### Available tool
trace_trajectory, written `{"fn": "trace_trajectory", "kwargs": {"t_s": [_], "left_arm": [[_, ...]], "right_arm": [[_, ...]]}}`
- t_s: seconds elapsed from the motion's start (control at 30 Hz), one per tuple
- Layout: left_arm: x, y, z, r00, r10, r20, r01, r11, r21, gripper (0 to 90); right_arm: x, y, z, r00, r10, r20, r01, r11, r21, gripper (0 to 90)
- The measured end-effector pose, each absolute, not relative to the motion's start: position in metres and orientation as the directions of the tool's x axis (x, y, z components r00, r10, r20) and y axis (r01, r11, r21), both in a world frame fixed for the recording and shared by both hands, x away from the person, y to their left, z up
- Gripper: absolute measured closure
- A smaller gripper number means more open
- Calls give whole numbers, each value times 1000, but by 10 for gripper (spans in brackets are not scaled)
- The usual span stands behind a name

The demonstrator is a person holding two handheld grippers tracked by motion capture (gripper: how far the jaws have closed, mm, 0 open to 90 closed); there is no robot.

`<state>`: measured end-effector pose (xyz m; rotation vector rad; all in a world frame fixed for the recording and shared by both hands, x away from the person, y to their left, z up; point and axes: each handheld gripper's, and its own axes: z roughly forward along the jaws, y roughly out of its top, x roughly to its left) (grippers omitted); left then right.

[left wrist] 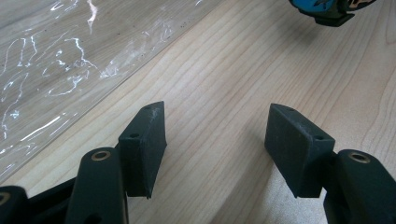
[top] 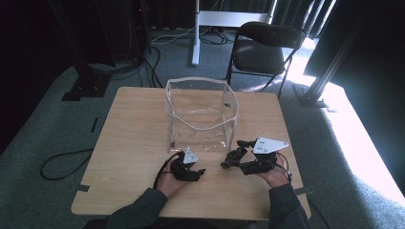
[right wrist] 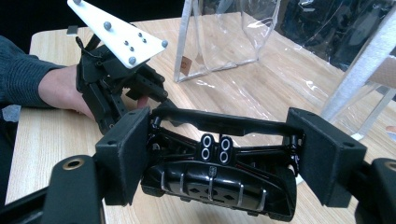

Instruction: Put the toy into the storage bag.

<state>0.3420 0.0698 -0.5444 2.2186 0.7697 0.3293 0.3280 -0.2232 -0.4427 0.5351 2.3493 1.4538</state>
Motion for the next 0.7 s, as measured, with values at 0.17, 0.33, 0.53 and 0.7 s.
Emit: {"fn": "trace_trajectory", "kwargs": {"t_s": [0.17,0.33,0.53,0.7], "left_arm": [[342,70,-545,786,619,-3,425,-536,730,389],[342,70,-545,784,620,-5,426,-532,732,388],[342,70,-545,784,621,-5,426,-532,732,388],[342,70,-545,785,619,-1,423,-535,731,388]], "right_arm": [[329,-229,-437,-873,482,-74,142,397,907,248],[329,-233,-430,-872,483,-79,136,394,909,248],[329,-236,-423,-869,487,-90,126,394,910,248],[330,-240,-416,-864,494,-100,119,391,913,248]]}}
